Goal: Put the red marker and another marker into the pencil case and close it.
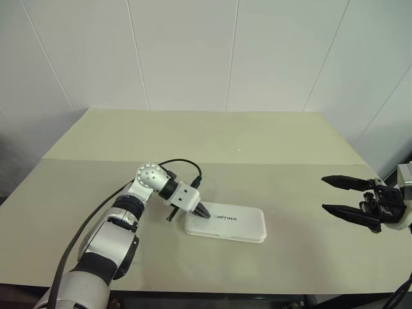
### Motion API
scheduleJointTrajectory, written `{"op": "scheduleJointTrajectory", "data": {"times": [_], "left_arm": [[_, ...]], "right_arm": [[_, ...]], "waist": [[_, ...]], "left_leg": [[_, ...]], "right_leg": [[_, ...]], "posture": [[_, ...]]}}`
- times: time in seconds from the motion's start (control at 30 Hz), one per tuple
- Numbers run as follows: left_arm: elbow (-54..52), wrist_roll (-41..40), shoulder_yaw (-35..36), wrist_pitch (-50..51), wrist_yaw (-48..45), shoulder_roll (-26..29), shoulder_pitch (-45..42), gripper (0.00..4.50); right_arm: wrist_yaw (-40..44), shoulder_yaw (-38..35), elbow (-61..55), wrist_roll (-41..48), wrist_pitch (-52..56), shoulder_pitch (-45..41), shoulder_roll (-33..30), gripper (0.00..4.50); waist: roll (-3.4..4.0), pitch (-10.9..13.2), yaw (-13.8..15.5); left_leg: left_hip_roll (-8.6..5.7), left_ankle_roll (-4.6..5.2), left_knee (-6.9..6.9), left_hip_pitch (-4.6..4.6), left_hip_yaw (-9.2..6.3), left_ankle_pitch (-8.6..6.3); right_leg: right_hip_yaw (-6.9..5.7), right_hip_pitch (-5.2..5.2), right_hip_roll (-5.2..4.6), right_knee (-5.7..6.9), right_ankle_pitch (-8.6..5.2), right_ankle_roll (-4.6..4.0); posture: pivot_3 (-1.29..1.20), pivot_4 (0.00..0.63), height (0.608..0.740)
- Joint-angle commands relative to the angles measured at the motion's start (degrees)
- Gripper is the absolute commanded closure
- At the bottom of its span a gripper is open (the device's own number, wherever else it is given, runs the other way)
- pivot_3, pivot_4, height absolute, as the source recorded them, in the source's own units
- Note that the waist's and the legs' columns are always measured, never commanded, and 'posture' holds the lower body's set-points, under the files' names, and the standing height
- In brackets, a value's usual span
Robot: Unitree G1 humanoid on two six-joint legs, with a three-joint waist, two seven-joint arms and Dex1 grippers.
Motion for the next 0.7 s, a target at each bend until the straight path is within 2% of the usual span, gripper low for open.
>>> {"op": "scheduleJointTrajectory", "data": {"times": [0.03, 0.2, 0.53, 0.6, 0.7], "left_arm": [[-1.27, -5.23, 5.24, 5.15, 0.58, -0.05, 0.00, 4.46], [-9.10, -14.48, 11.96, 13.73, -4.14, 0.85, 3.60, 4.46], [-24.96, -26.67, 17.86, 32.48, -5.75, 5.52, 14.05, 4.46], [-28.75, -30.56, 16.71, 35.46, -6.91, 7.96, 17.29, 3.84], [-31.04, -32.16, 15.88, 35.51, -7.17, 10.04, 20.00, 2.89]], "right_arm": [[-0.04, -1.29, -1.29, 0.63, -0.14, -0.65, -0.12, 0.00], [-0.39, -0.59, -1.18, 0.39, -0.02, -0.93, 0.25, 0.00], [0.55, 1.07, 0.39, -0.30, 0.54, -2.66, 0.12, 0.00], [0.77, 1.38, 0.85, -0.50, 0.57, -3.06, -0.01, 0.00], [1.24, 1.87, 1.90, -0.71, 0.55, -3.89, -0.28, 0.00]], "waist": [[0.00, 0.03, 0.00], [0.11, 0.10, -0.15], [0.20, 0.15, -0.14], [0.20, 0.15, -0.16], [0.21, 0.16, -0.10]], "left_leg": [[0.00, 0.00, 0.00, -0.03, -0.02, 0.00], [0.01, 0.01, -0.04, -0.04, -0.02, -0.02], [0.02, 0.00, 0.02, 0.00, -0.03, -0.02], [0.02, 0.00, 0.02, 0.00, -0.03, -0.02], [0.03, -0.01, 0.01, 0.00, -0.03, -0.02]], "right_leg": [[0.00, -0.03, 0.00, 0.01, 0.00, 0.01], [0.00, -0.08, 0.00, 0.06, -0.04, 0.03], [0.00, -0.10, -0.01, 0.20, -0.05, 0.02], [0.01, -0.10, -0.01, 0.20, -0.05, 0.01], [0.01, -0.10, -0.01, 0.20, -0.06, 0.00]], "posture": [[0.00, 0.150, 0.740], [0.00, 0.150, 0.740], [0.00, 0.150, 0.740], [0.00, 0.150, 0.740], [0.00, 0.150, 0.740]]}}
